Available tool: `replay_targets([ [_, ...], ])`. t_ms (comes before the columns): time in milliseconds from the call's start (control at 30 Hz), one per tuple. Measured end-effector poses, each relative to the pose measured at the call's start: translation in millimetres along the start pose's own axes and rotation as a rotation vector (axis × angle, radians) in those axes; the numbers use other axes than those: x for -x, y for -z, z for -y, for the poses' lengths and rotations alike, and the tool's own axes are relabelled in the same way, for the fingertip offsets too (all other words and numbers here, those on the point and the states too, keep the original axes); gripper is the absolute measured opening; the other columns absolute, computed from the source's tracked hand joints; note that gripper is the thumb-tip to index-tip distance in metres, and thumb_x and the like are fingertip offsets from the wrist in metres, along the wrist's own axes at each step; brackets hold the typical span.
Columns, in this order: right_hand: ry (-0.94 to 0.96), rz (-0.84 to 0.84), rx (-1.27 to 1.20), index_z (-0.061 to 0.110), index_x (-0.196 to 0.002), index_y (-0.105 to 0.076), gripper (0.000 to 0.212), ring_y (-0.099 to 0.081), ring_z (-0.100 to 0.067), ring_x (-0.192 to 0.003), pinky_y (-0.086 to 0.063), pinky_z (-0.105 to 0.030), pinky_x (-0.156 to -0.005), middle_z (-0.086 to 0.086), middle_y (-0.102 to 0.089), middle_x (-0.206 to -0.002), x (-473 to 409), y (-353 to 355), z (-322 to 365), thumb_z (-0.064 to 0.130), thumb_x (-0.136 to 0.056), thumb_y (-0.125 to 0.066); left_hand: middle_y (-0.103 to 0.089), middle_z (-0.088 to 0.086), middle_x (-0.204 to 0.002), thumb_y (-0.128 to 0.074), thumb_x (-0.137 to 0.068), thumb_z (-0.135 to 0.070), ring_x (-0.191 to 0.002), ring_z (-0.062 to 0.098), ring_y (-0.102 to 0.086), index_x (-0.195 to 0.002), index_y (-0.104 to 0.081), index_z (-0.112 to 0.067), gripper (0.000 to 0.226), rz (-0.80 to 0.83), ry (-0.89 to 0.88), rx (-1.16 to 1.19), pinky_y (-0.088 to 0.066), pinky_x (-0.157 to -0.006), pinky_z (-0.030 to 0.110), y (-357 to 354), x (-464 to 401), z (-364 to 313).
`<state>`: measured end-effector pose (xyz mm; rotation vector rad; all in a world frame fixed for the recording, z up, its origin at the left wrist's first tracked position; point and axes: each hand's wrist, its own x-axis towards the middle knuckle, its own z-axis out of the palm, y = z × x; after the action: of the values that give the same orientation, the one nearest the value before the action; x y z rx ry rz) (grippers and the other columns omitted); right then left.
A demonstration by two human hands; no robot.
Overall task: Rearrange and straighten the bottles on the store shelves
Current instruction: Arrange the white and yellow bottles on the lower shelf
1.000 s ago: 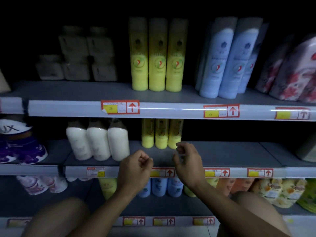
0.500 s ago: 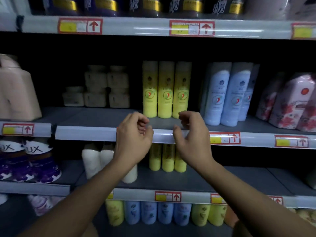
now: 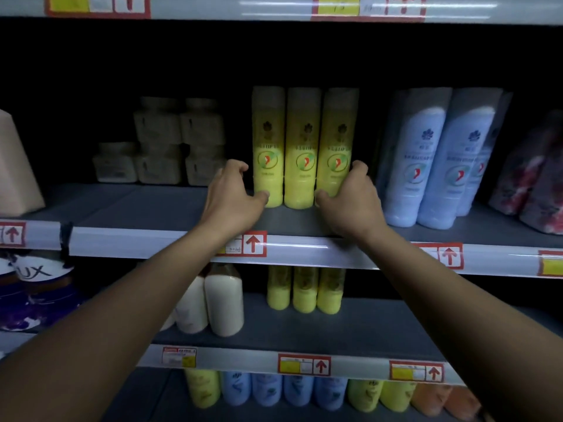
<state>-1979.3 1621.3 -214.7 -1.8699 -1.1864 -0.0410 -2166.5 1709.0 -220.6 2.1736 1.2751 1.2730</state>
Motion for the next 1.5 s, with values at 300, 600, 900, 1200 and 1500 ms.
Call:
replay_targets([
  [300,-0.044,-0.041,-0.044,0.01,-0.132,-0.041,0.062,-0.058,-0.041,-0.126,-0.049,-0.048,-0.102,-0.016,-0.059,-0.137,-27,-10,0,0.038,-0.09,-0.077,-0.065,0.005,-0.136,-0.088,-0.078,-0.05,-0.125,0.026,-0.061,-0.14,-0.049,-0.014,0.081,-0.005,0.054,0.026,-0.05,-0.096,0.033,-23,-37,-6],
  [600,-0.004,-0.087,-0.056,0.013,-0.127,-0.05,0.053,-0.059,-0.037,-0.121,-0.051,-0.047,-0.099,-0.011,-0.062,-0.13,-17,-4,-3,0.038,-0.087,-0.076,-0.066,-0.007,-0.111,-0.088,-0.081,-0.041,-0.108,0.019,-0.067,-0.129,-0.059,-0.019,0.061,0.012,0.059,0.07,-0.058,-0.092,0.04,-11,-27,-12],
  [900,0.043,-0.063,-0.079,0.019,-0.124,-0.054,0.055,-0.064,-0.031,-0.118,-0.053,-0.047,-0.098,-0.004,-0.068,-0.125,9,8,6,0.043,-0.082,-0.081,-0.075,-0.011,-0.102,-0.092,-0.074,-0.042,-0.088,0.006,-0.072,-0.119,-0.066,-0.026,0.054,-0.008,0.006,0.125,-0.064,-0.082,0.036,7,6,-18],
  [1200,0.141,-0.125,-0.177,0.033,-0.127,-0.054,0.062,-0.067,-0.018,-0.112,-0.057,-0.048,-0.093,0.011,-0.07,-0.119,42,17,9,0.057,-0.074,-0.074,-0.072,-0.014,-0.107,-0.091,-0.076,-0.038,-0.091,-0.007,-0.067,-0.13,-0.064,-0.026,0.062,-0.117,-0.13,0.178,-0.055,-0.074,0.015,23,35,-26],
  [1500,0.255,-0.176,-0.274,0.034,-0.129,-0.053,0.058,-0.069,-0.005,-0.104,-0.06,-0.041,-0.088,0.017,-0.07,-0.114,62,34,15,0.053,-0.08,-0.08,-0.069,-0.022,-0.104,-0.089,-0.077,-0.042,-0.088,-0.003,-0.068,-0.13,-0.062,-0.028,0.061,-0.182,-0.158,0.251,-0.059,-0.073,0.02,39,60,-48],
])
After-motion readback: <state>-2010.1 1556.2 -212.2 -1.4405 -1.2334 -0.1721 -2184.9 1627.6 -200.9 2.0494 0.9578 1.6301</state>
